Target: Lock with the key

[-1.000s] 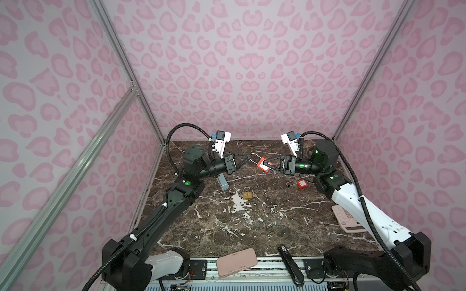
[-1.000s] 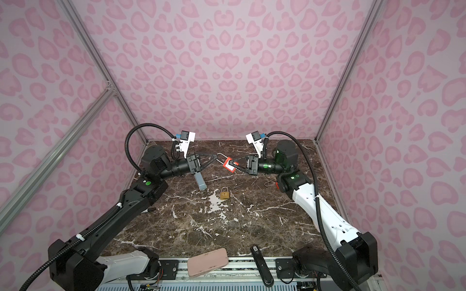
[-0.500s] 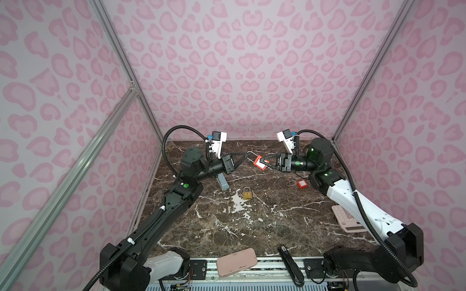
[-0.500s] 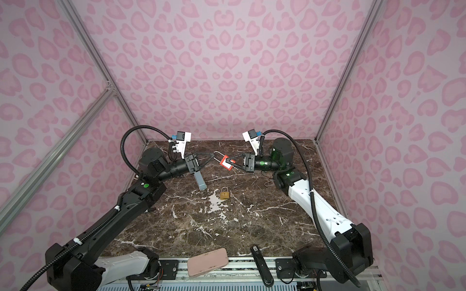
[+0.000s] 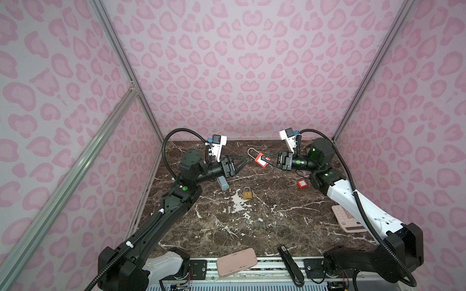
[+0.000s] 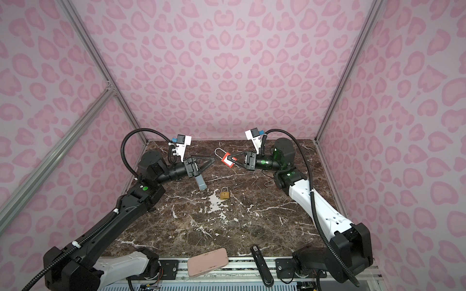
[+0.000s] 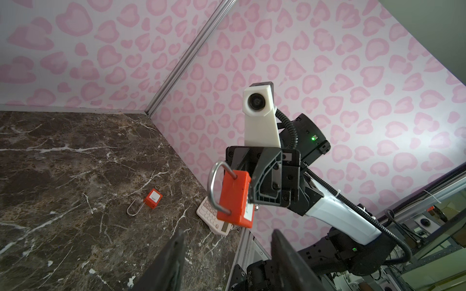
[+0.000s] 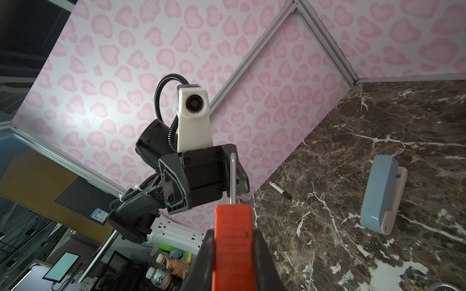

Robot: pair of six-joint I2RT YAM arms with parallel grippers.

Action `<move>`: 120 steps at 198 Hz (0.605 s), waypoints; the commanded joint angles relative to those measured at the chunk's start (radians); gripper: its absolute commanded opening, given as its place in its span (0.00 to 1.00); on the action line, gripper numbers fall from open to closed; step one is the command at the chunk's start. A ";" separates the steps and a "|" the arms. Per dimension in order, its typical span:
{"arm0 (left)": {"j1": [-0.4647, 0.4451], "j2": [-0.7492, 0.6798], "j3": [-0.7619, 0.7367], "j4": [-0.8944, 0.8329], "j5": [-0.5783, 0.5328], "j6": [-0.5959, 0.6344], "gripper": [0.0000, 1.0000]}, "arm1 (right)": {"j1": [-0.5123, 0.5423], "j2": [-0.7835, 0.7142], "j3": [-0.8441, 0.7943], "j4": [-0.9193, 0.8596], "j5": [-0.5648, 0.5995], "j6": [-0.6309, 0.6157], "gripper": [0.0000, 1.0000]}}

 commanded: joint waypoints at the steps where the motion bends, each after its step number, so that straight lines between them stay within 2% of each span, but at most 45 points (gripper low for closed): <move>1: -0.004 -0.004 -0.003 0.059 0.019 -0.010 0.59 | 0.015 0.016 0.005 0.095 0.007 0.036 0.00; 44: -0.012 0.001 0.000 0.064 0.020 -0.011 0.59 | 0.053 0.053 0.023 0.130 0.021 0.058 0.00; 62: -0.013 0.004 -0.004 0.063 0.022 -0.011 0.56 | 0.066 0.061 0.028 0.149 0.023 0.074 0.00; 90: -0.013 -0.001 -0.010 0.062 0.020 -0.010 0.50 | 0.079 0.067 0.036 0.150 0.023 0.076 0.00; 120: -0.014 -0.008 -0.016 0.068 0.013 -0.007 0.37 | 0.087 0.069 0.031 0.148 0.023 0.079 0.00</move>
